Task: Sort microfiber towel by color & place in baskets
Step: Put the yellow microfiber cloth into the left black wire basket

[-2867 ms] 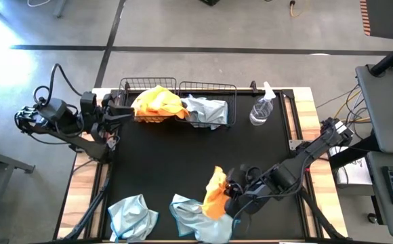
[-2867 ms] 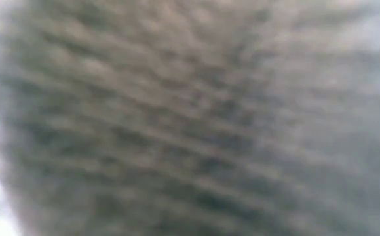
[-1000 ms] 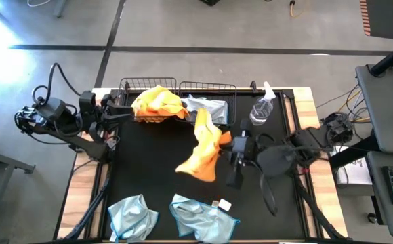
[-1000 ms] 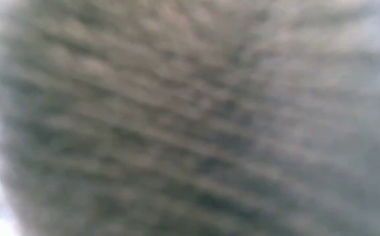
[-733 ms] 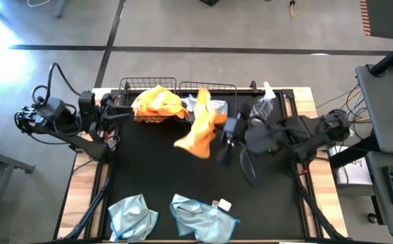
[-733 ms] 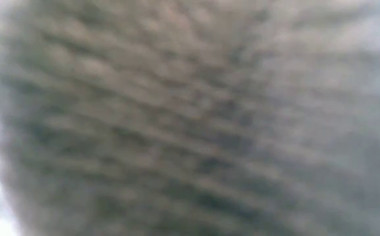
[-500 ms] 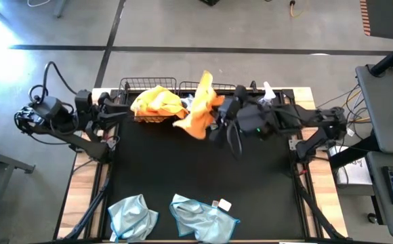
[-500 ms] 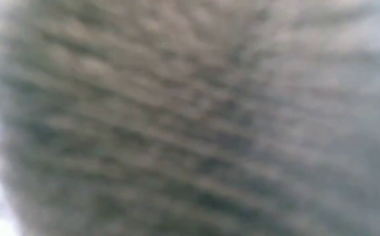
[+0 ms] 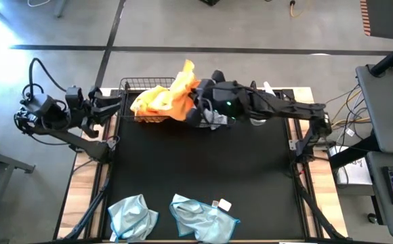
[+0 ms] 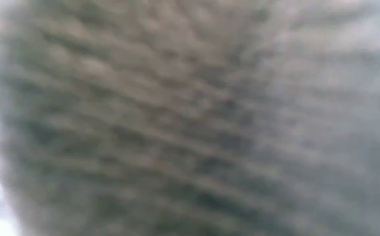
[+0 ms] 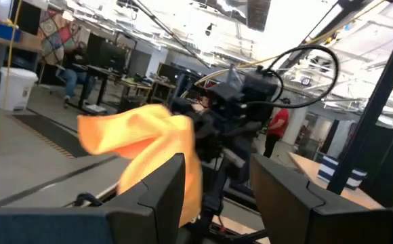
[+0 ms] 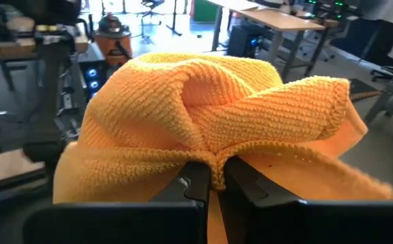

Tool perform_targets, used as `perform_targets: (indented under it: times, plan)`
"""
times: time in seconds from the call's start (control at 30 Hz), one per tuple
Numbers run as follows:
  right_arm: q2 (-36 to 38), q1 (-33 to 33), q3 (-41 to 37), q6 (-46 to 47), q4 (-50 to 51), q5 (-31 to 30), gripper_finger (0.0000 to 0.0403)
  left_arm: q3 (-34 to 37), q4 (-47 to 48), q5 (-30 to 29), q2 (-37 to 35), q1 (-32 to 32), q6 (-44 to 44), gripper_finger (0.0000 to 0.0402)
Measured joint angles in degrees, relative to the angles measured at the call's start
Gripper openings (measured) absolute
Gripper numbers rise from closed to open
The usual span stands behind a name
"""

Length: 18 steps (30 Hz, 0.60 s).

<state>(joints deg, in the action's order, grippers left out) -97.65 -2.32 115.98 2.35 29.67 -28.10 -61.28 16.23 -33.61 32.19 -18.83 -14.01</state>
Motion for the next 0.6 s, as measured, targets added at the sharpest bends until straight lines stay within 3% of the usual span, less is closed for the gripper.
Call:
perform_targets:
  times: [0.27, 0.6]
  plan:
    - [-5.29, -4.06, 0.00, -0.02, -9.28, 0.54, 0.0013, 0.00, -0.17, 0.05, -0.89, 0.02, 3.68, 0.0151]
    - [-10.68, -7.08, 0.00, 2.53, -20.18, 9.89, 0.0013, 0.00, -0.26, 0.09, -3.37, 0.01, 6.05, 0.0151]
